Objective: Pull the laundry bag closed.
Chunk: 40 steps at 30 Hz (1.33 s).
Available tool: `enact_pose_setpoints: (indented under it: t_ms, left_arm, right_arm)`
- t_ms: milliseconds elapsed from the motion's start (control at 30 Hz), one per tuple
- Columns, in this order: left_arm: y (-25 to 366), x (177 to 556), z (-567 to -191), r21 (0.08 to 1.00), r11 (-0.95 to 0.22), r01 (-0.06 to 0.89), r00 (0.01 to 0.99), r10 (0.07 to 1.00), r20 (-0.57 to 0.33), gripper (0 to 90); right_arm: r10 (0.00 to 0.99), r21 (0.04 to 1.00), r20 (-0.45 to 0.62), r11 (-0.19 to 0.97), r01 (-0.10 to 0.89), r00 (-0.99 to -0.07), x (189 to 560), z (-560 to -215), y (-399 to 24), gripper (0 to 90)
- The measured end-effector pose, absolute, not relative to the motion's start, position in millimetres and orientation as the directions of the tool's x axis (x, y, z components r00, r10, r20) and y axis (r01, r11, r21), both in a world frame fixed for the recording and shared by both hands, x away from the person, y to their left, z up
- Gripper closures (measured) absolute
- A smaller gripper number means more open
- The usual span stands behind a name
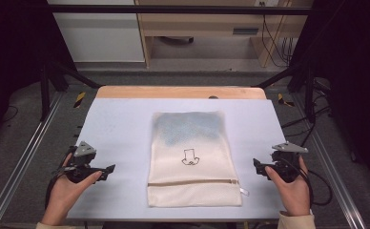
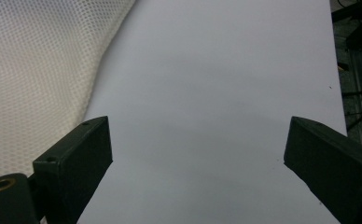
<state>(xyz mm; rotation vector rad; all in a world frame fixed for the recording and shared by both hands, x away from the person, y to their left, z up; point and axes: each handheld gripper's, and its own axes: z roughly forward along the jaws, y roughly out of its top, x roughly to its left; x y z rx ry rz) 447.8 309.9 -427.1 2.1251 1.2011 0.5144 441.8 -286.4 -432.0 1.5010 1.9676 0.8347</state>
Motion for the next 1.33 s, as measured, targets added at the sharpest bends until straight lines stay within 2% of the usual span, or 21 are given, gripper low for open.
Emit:
enact_pose_setpoints:
  t_ms: [100, 233, 533, 700, 933, 1333]
  left_arm:
    - [325.2, 451.2, -429.4, 0.676, -0.376, 0.633, 0.465, 0.884, 0.056, 11.3]
    - [336.7, 453.9, -432.6, 0.670, -0.359, 0.649, 0.439, 0.897, 0.055, 11.4]
    - [349.7, 458.8, -442.6, 0.634, -0.369, 0.679, 0.426, 0.902, 0.069, 11.3]
    - [346.8, 457.1, -449.0, 0.595, -0.419, 0.686, 0.444, 0.889, 0.113, 10.7]
    - [339.9, 450.1, -448.0, 0.602, -0.436, 0.669, 0.462, 0.878, 0.124, 9.9]
    - [333.2, 449.3, -452.6, 0.603, -0.449, 0.660, 0.472, 0.872, 0.132, 8.7]
  right_arm:
    - [0.972, 0.722, -0.041, 0.189, 0.666, -0.231, 441.0, -435.7, -295.3, 8.3]
    - [0.972, 0.713, -0.042, 0.191, 0.675, -0.230, 439.7, -439.3, -303.1, 8.2]
    - [0.974, 0.694, -0.027, 0.180, 0.698, -0.224, 435.9, -449.4, -315.6, 7.6]
    - [0.971, 0.696, -0.008, 0.176, 0.696, -0.238, 433.0, -456.9, -313.1, 8.2]
    - [0.949, 0.677, -0.008, 0.238, 0.697, -0.316, 428.9, -467.5, -296.6, 8.0]
    - [0.941, 0.673, 0.003, 0.248, 0.697, -0.338, 428.9, -470.4, -291.5, 7.7]
